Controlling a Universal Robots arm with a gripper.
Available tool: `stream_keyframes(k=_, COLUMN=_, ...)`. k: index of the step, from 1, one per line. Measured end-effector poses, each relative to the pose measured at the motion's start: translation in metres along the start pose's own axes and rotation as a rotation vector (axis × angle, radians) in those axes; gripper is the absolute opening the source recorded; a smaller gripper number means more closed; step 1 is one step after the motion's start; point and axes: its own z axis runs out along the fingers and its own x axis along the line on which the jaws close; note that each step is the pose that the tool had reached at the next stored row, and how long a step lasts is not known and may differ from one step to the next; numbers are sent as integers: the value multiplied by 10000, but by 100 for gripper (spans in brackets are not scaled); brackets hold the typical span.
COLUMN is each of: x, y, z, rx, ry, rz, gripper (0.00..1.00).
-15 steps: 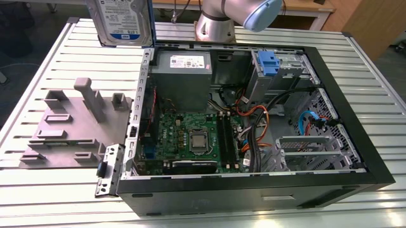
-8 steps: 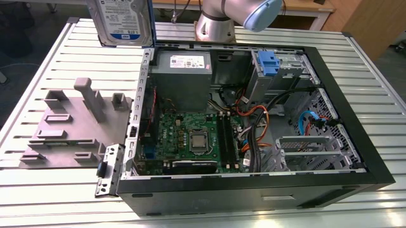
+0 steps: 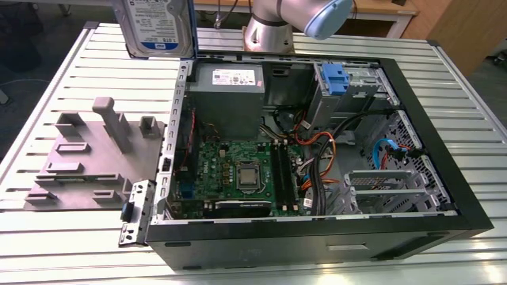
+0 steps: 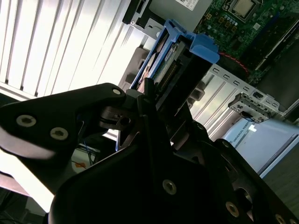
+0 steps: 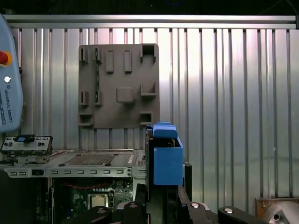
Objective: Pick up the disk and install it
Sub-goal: 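Pick up the disk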
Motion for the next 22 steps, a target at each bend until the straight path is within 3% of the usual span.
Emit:
stream_keyframes(k=4, x=0, y=-29, z=-1, rx=0, ry=1, rz=0, gripper=35)
stream_keyframes(k=22, x=-1, y=-54, z=0, rx=0, ry=0, rz=0, gripper=35)
